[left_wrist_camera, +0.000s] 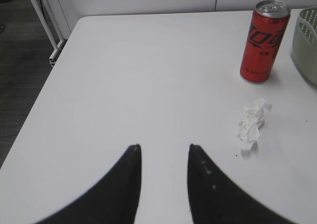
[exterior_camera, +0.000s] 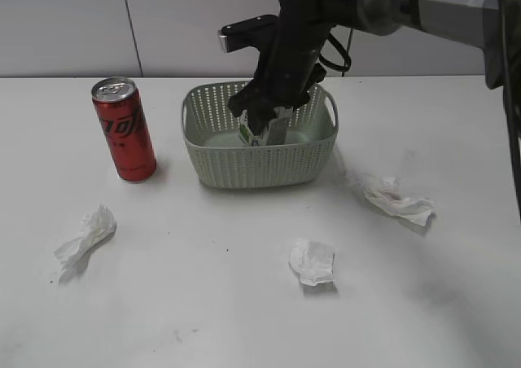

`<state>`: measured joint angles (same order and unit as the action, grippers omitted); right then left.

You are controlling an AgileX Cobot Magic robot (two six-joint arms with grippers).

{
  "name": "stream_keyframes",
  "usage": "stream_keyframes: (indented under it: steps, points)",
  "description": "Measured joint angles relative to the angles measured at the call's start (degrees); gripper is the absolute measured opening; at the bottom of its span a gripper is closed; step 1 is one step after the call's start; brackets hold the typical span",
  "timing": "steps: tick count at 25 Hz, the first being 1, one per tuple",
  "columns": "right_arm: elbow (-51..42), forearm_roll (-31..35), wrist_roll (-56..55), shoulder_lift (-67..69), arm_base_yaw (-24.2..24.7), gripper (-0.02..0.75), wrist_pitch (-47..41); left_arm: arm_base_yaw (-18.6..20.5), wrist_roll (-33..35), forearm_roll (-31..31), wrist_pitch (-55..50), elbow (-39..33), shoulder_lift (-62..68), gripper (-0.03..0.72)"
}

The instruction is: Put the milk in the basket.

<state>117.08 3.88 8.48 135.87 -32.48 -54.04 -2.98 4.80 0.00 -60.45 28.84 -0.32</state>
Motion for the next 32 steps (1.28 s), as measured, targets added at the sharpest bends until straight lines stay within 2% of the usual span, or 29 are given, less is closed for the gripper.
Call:
stream_keyframes:
  steps: [3, 11, 13, 19, 24, 29, 32]
  points:
    - [0.00, 0.06, 0.00, 0.56, 0.00, 0.382, 0.14, 0.00, 0.00, 0.00, 0.00, 0.00, 0.00, 0.238]
    - [0.17, 1.19, 0.00, 0.32, 0.00, 0.585, -0.14, 0.00, 0.00, 0.00, 0.00, 0.00, 0.00, 0.238]
    - [0.17, 0.69, 0.00, -0.96, 0.00, 0.615, -0.81, 0.00, 0.04, 0.00, 0.00, 0.00, 0.00, 0.238]
    - [0.17, -7.54, -0.92, -12.14, 0.00, 0.628, -2.20, 0.00, 0.00, 0.00, 0.00, 0.00, 0.00, 0.238]
    - [0.21, -19.09, -5.97, -22.46, 0.14, 0.629, -11.20, 0.00, 0.00, 0.00, 0.00, 0.00, 0.00, 0.238]
    - [-0.64, -19.81, -9.02, -30.33, 3.63, 0.627, -14.97, 0.00, 0.00, 0.00, 0.00, 0.00, 0.00, 0.238]
    - [-5.75, -18.31, -9.44, -34.97, 7.24, 0.625, -15.03, 0.00, 0.00, 0.00, 0.00, 0.00, 0.00, 0.238]
